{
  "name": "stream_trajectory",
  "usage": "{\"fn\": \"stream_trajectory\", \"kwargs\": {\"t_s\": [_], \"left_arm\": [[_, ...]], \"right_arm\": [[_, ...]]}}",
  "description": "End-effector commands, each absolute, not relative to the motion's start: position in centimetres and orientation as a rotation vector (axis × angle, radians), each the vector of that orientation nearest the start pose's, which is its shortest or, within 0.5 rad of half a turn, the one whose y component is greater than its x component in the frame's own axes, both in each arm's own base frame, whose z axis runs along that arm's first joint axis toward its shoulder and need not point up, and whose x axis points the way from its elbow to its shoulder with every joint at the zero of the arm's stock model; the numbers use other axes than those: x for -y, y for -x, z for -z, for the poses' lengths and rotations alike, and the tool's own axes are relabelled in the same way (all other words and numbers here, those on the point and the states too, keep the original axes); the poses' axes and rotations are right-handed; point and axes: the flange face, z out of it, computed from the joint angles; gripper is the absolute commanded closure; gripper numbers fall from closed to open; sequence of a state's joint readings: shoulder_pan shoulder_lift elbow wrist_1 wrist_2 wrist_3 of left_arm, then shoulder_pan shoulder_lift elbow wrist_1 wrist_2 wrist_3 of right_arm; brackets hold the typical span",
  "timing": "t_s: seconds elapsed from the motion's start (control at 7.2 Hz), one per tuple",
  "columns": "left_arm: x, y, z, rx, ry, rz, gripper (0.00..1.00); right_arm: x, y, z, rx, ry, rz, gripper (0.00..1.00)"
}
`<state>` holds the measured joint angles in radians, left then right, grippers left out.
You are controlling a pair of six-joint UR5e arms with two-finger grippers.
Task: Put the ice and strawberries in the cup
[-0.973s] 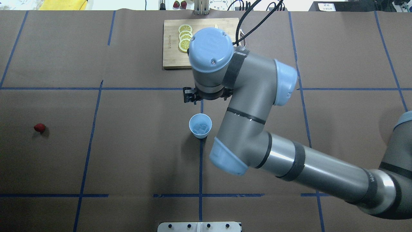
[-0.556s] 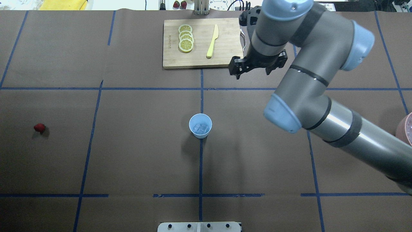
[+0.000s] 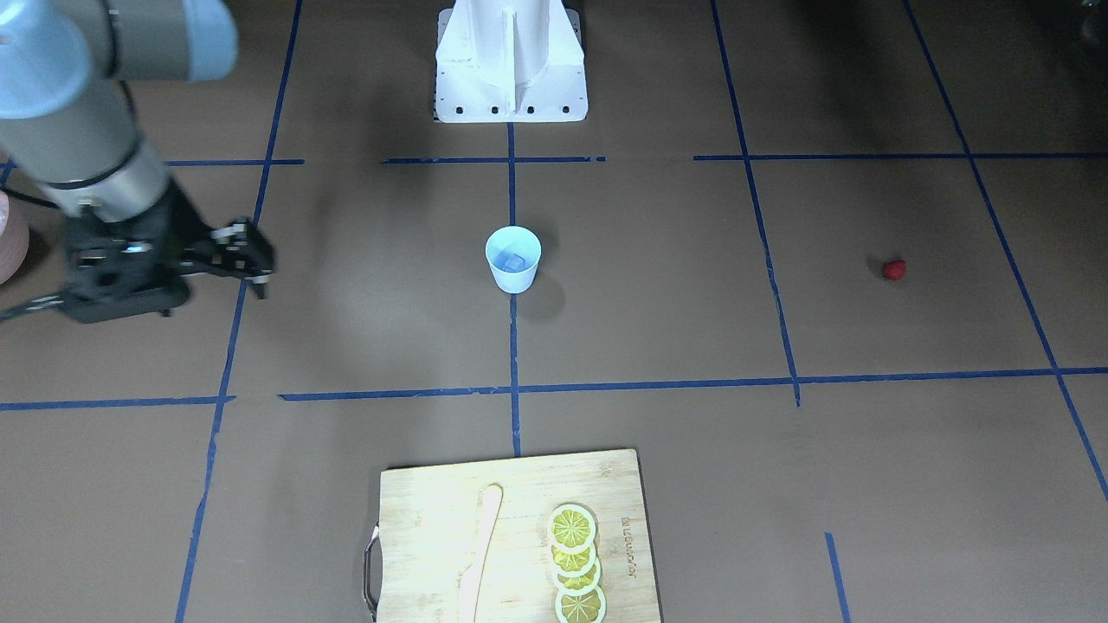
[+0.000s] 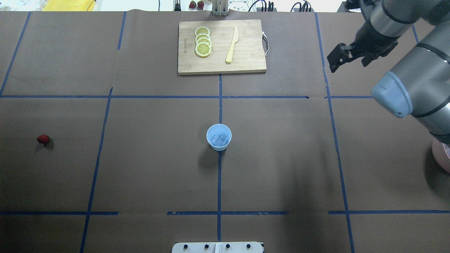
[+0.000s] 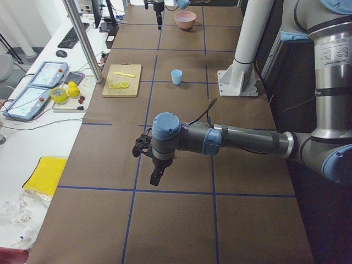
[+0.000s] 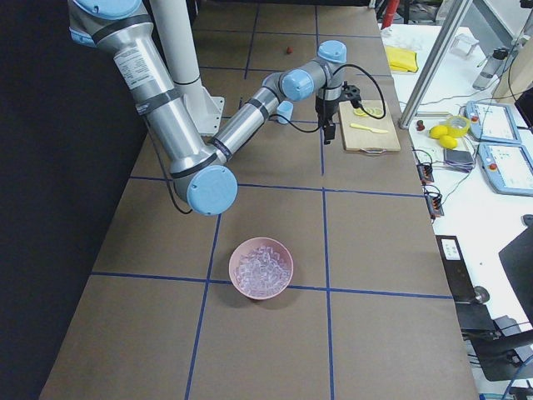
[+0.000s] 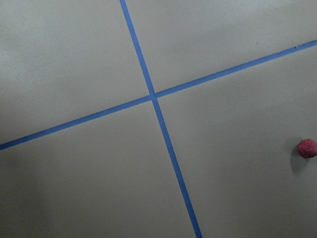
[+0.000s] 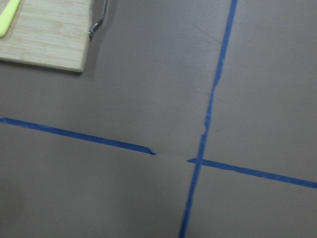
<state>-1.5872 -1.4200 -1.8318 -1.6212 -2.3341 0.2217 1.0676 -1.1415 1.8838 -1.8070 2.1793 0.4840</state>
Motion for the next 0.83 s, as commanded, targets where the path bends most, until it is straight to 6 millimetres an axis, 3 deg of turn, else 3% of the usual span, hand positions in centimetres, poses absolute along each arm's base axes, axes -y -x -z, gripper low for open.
{"fn": "stream_trajectory", "kwargs": {"t_s": [0.0,0.28,0.56,0.69], "left_arm": [[44.2,6.8,-59.3,-0.741,-0.249,-0.266,0.00],[44.5,5.7,-58.9,-0.748,-0.255,-0.298,0.00],[44.6,4.9,-58.0,-0.773,-0.271,-0.318,0.00],[44.7,3.1,-57.9,-0.782,-0.257,-0.353,0.00]], "right_arm": [[55.0,10.4,-39.4,0.757,-0.138,0.199,0.01],[52.5,0.7,-47.4,0.715,-0.162,0.276,0.01],[46.6,-5.6,-55.1,0.709,-0.102,0.228,0.01],[43.5,-7.7,-58.3,0.709,-0.070,0.218,0.01]]}}
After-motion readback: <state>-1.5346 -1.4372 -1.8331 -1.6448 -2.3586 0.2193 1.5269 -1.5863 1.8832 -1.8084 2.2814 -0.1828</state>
